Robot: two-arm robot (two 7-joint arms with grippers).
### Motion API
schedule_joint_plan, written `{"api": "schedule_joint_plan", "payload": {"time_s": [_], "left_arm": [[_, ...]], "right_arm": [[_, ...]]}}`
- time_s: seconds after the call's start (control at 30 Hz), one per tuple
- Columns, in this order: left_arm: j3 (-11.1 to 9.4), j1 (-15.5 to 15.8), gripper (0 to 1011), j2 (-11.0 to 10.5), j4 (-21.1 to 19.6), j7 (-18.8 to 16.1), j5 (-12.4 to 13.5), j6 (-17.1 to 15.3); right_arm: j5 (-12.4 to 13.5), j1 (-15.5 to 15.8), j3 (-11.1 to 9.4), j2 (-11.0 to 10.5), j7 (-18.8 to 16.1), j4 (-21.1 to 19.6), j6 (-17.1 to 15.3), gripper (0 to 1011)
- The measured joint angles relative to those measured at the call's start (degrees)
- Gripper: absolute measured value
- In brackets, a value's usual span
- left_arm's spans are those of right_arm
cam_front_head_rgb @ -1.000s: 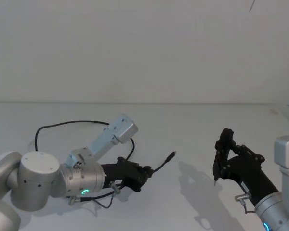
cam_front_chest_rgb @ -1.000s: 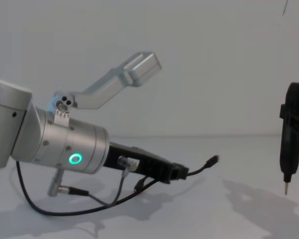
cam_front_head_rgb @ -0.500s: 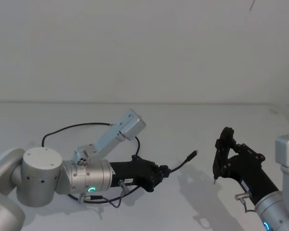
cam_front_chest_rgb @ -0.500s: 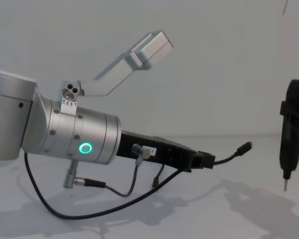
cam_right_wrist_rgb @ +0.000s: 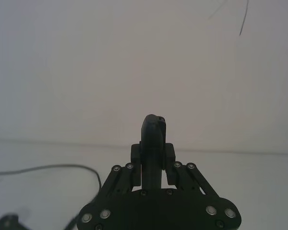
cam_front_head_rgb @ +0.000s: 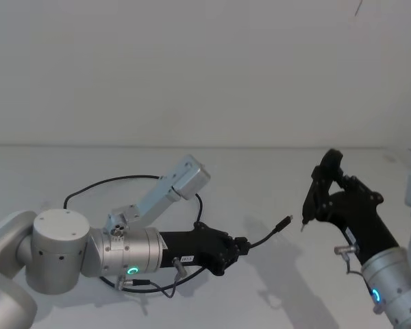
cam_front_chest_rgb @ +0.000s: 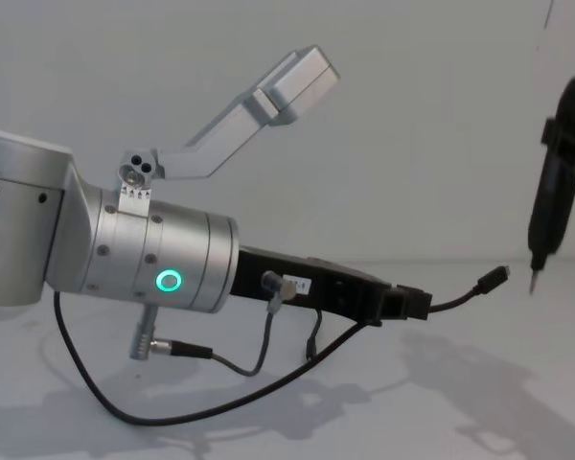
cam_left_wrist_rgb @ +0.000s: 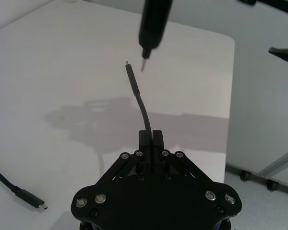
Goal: Pick up the data cable with the one hand.
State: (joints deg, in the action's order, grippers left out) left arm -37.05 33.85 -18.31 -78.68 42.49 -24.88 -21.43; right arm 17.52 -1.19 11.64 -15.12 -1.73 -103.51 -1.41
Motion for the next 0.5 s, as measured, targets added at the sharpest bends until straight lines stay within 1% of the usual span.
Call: {"api": "schedule_joint_plan", "payload": {"time_s": [0.1,0.17,0.5], "left_arm": [[-0.03,0.01,40,-0.01,-0.01,0.16,-0.12,0.06],[-0.05,0.03,40,0.00,-0.03,0.35,-0.23,0.11],[-0.11,0.08,40,0.00,-0.08,0.68,-0.44,0.23]], "right_arm": [[0.12,-0.43,-0.12,0.68,0.39,-0.17,0.04,279],[0.32,-1.04,-0.25,1.60,0.75,-0.37,0.10,279],[1.12,-2.29,-0.59,3.56,1.18,-0.62,-0.20,279]]}}
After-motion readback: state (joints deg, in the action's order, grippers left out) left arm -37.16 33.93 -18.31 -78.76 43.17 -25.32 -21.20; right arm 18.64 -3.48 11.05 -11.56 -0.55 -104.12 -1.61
